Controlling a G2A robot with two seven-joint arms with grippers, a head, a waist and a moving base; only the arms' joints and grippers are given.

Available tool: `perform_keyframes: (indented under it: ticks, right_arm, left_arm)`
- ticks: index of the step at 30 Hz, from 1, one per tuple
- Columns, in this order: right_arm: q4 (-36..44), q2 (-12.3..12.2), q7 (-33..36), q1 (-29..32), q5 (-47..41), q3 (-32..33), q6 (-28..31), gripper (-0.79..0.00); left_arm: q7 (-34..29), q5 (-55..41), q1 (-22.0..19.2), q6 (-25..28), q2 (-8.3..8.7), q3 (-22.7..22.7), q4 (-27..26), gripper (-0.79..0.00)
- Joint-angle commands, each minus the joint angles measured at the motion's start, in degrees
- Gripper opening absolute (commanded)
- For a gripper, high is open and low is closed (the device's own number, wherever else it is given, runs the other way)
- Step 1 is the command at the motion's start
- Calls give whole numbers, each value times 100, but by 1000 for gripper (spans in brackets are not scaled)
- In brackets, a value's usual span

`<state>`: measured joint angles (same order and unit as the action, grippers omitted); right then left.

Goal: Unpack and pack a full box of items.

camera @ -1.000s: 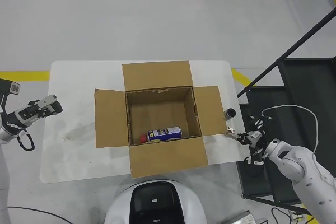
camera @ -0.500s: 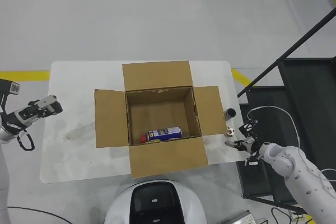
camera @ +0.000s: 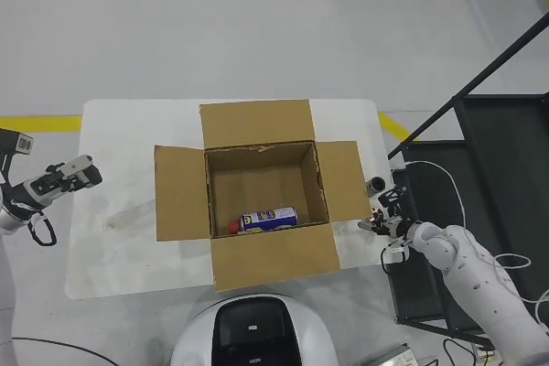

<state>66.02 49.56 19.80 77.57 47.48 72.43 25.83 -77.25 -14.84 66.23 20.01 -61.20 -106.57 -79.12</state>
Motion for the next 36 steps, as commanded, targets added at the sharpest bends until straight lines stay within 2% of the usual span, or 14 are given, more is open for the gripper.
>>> perform_keyframes:
  ticks: [1,5,8,9,10,11,12,13,22,25,30,36]
  right_arm:
    - [-80,29,-16,-71,39,-66,-76,-62]
    - [-223,86,-28,-182,147,-196,-215,-65]
    - [-318,129,-17,-256,186,-282,-312,-105]
    - [-347,141,-20,-278,199,-300,-359,-172]
    - [-358,153,-20,-295,202,-319,-388,-317]
    - [-358,162,-26,-311,232,-334,-410,-542]
    - [-359,167,-27,-320,299,-344,-476,-680]
    - [-346,173,-44,-322,348,-348,-551,-785]
    - [-158,155,-95,-151,387,-148,-595,-785]
    - [35,105,-209,19,268,95,-412,-785]
    - [695,-68,-348,617,76,880,-65,-785]
    - [1962,-250,-358,1618,-185,2117,116,-785]
  left_arm:
    - [0,0,0,0,0,0,0,0]
    - [0,0,0,0,0,0,0,0]
    - [0,0,0,0,0,0,0,0]
    - [0,0,0,0,0,0,0,0]
    - [0,0,0,0,0,0,0,0]
    - [0,0,0,0,0,0,0,0]
    - [0,0,0,0,0,0,0,0]
    - [0,0,0,0,0,0,0,0]
    - [0,0,0,0,0,0,0,0]
    - [0,0,0,0,0,0,0,0]
    - [0,0,0,0,0,0,0,0]
    - [0,0,0,0,0,0,0,0]
